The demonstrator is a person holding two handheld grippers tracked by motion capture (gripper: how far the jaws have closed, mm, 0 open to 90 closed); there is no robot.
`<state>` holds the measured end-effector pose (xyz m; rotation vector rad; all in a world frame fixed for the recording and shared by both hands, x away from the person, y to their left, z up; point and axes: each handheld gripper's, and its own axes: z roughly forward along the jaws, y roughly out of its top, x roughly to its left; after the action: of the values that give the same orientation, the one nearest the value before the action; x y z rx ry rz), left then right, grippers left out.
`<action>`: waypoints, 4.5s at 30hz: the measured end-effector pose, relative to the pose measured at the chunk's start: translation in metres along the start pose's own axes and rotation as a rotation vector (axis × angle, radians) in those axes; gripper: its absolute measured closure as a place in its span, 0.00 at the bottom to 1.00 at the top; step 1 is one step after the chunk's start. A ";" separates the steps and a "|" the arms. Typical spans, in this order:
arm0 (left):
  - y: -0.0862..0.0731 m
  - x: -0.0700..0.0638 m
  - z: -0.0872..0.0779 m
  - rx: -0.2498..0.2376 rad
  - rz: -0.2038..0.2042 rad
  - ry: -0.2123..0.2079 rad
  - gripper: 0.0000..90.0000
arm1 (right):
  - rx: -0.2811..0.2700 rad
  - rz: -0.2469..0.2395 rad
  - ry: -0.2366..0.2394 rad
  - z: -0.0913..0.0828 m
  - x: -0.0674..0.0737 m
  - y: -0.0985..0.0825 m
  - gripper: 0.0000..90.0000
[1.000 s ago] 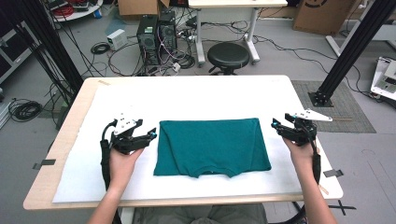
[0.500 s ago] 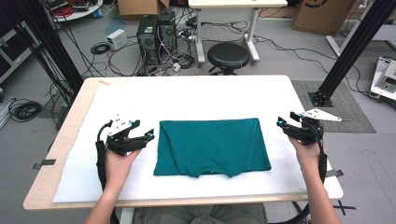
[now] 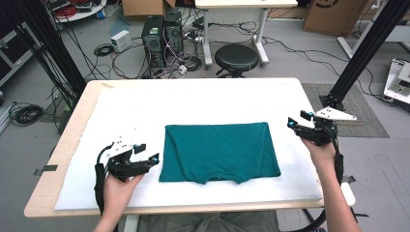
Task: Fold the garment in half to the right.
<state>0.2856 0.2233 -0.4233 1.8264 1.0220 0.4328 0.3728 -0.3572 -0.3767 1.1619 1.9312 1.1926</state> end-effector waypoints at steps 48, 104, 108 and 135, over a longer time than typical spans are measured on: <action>-0.002 -0.057 0.074 0.177 -0.168 -0.057 0.78 | 0.006 -0.167 0.330 0.079 0.056 0.066 0.47; 0.022 -0.071 0.069 0.112 -0.081 -0.109 0.90 | 0.287 -0.328 0.645 0.233 0.254 0.120 1.00; 0.036 -0.083 0.074 0.096 -0.051 -0.141 0.91 | 0.251 -0.316 0.631 0.216 0.233 0.127 1.00; 0.111 -0.164 0.138 0.086 0.082 -0.363 0.91 | 0.125 -0.203 0.462 0.122 0.093 0.125 1.00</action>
<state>0.3326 -0.0073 -0.3692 1.9394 0.7272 0.0986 0.4764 -0.1991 -0.3189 0.7662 2.4294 1.3268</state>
